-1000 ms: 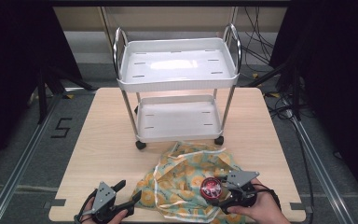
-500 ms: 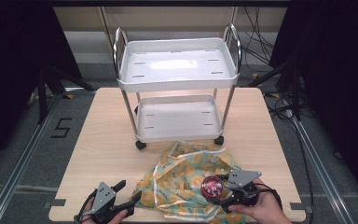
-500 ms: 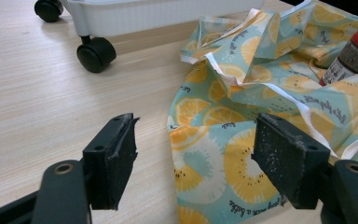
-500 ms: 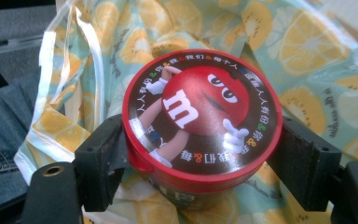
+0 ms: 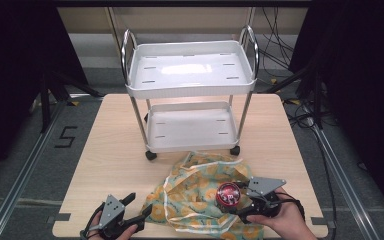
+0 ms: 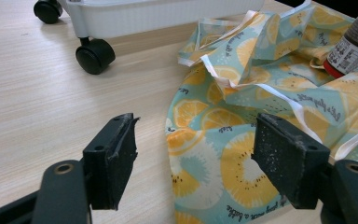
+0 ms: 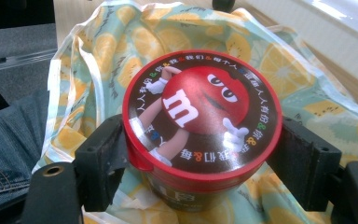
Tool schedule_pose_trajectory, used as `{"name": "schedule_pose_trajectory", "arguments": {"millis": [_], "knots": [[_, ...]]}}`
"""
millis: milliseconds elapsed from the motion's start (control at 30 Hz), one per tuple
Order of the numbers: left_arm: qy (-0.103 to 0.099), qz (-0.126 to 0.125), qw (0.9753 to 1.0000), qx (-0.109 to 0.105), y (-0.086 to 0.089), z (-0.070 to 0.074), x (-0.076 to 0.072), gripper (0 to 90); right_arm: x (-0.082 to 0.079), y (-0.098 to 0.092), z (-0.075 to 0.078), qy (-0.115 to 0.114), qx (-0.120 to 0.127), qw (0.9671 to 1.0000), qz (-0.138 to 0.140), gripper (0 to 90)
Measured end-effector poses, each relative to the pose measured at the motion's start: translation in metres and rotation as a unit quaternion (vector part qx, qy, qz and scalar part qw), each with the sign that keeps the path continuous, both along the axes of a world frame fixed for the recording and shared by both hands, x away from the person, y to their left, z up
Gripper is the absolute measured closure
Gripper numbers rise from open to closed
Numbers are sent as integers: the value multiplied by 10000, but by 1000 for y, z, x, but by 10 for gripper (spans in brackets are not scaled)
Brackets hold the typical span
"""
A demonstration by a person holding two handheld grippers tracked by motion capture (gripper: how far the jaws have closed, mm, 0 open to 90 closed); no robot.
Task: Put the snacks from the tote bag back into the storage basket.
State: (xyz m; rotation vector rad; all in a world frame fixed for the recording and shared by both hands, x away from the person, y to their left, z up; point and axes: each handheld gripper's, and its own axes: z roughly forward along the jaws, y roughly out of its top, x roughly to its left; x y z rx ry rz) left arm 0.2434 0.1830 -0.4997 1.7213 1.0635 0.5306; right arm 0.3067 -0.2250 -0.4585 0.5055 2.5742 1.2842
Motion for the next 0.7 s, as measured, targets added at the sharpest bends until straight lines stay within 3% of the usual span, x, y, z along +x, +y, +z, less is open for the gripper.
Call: {"name": "schedule_pose_trajectory", "arguments": {"millis": [300,700], "knots": [[2,19,10000,34,1,0,0,296,0,-2,6,-23,193,9998,32,261],[2,45,10000,-2,1,0,-1,296,2,3,19,-135,272,9995,42,261]]}}
